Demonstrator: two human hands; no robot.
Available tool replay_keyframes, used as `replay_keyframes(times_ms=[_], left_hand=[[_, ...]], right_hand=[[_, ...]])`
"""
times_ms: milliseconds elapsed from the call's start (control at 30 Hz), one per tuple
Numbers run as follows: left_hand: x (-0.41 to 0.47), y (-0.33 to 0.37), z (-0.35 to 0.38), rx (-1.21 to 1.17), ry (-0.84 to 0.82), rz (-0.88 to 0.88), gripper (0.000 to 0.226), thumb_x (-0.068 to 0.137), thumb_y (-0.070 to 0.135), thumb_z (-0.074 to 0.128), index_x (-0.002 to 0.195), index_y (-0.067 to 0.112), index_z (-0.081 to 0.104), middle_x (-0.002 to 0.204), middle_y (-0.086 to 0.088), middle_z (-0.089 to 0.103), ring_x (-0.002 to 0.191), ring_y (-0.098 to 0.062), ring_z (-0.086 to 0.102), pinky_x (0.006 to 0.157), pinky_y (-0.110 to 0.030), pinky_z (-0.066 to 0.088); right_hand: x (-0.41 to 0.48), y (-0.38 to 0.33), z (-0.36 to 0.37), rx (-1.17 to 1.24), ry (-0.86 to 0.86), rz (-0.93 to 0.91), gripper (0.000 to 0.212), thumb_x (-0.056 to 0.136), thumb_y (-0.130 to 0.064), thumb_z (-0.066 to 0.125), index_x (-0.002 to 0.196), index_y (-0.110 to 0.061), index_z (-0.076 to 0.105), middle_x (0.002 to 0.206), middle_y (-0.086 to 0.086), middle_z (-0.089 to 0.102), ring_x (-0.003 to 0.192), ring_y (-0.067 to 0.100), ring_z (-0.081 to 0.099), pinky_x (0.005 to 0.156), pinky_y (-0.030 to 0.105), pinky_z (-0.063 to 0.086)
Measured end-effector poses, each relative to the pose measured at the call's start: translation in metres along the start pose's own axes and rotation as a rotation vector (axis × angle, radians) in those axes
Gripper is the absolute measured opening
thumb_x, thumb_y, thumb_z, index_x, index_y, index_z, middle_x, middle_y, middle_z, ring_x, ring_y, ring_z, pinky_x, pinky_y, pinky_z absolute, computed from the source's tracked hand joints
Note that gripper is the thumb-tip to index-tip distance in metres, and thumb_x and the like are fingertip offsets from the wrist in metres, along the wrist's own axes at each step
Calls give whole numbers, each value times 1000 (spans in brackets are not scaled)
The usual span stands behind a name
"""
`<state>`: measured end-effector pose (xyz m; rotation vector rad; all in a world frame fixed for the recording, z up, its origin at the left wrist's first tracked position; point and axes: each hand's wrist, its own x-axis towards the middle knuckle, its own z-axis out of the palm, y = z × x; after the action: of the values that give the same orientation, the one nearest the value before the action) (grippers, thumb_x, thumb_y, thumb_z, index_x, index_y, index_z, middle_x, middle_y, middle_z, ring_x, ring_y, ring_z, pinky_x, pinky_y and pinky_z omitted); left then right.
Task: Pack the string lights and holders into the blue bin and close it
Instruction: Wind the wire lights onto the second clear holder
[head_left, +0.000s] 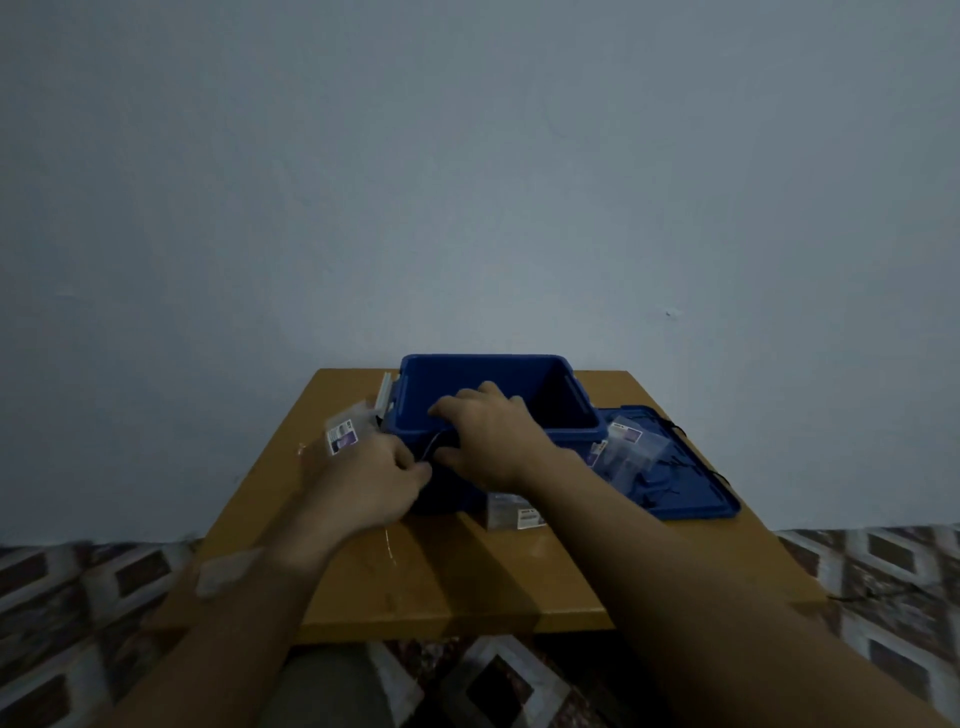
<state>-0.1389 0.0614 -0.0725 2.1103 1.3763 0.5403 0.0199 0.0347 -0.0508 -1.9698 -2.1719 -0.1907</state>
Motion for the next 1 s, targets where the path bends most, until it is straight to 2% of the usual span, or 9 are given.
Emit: replay_keyframes(times_ms=[167, 367, 433, 567, 667, 733, 800, 900, 1000], left_hand=[[-2, 7, 6, 9, 48, 4, 18, 100, 26, 54, 91, 18, 67, 91, -4, 64, 82, -18, 62, 69, -34, 55], [-3, 16, -5, -41, 156, 17, 25, 100, 19, 52, 81, 13, 67, 83, 7, 54, 84, -14, 56, 69, -35, 55], [-6, 24, -9, -120, 165, 45, 23, 100, 21, 53, 83, 15, 67, 88, 2, 65, 85, -17, 61, 66, -33, 51], [-14, 41, -22, -259, 199, 90, 23, 98, 23, 56, 81, 19, 71, 83, 1, 72, 81, -22, 68, 77, -45, 58], [-23, 54, -35, -417, 242, 111, 22, 97, 21, 58, 81, 17, 73, 79, 2, 74, 79, -19, 68, 70, -36, 56], [-32, 63, -45, -522, 261, 123, 20, 96, 18, 59, 83, 13, 72, 79, -1, 74, 76, -16, 67, 66, -30, 53], [-40, 70, -54, -593, 255, 135, 20, 96, 17, 58, 85, 8, 73, 79, -3, 75, 75, -16, 66, 69, -34, 53], [-53, 79, -62, -694, 202, 148, 19, 95, 15, 58, 87, 5, 72, 78, -5, 76, 74, -17, 67, 69, -36, 53], [-63, 86, -63, -725, 145, 152, 20, 95, 16, 57, 89, 5, 72, 81, -7, 76, 75, -20, 68, 69, -36, 53]], right_hand=[[3, -9, 6, -28, -15, 16, 29, 97, -40, 56, 114, -17, 56, 116, 7, 60, 114, 29, 49, 98, 52, 39], [0, -6, 2, 27, -5, 65, 25, 103, -41, 43, 92, -20, 52, 98, 5, 60, 94, 24, 51, 92, 50, 44], [0, -6, 0, 101, 13, 102, 28, 103, -39, 40, 85, -21, 51, 92, 5, 60, 88, 24, 53, 90, 49, 46], [2, -4, -15, 262, 110, 193, 28, 103, -38, 38, 85, -20, 50, 100, 9, 66, 91, 30, 59, 87, 48, 49], [-4, 1, -35, 331, 153, 186, 30, 104, -37, 39, 86, -17, 52, 102, 14, 66, 95, 34, 60, 82, 45, 50], [-12, 5, -53, 358, 136, 149, 33, 107, -32, 36, 97, -9, 58, 107, 19, 66, 99, 35, 59, 81, 41, 45], [-23, 9, -69, 355, 124, 133, 36, 109, -29, 34, 106, -3, 60, 106, 18, 64, 100, 34, 57, 77, 36, 40], [-36, 19, -82, 380, 165, 166, 38, 107, -38, 36, 103, -9, 60, 97, 7, 62, 95, 30, 59, 73, 34, 40], [-50, 27, -94, 433, 204, 187, 30, 105, -37, 44, 102, -11, 61, 94, 11, 67, 80, 29, 64, 67, 38, 51]])
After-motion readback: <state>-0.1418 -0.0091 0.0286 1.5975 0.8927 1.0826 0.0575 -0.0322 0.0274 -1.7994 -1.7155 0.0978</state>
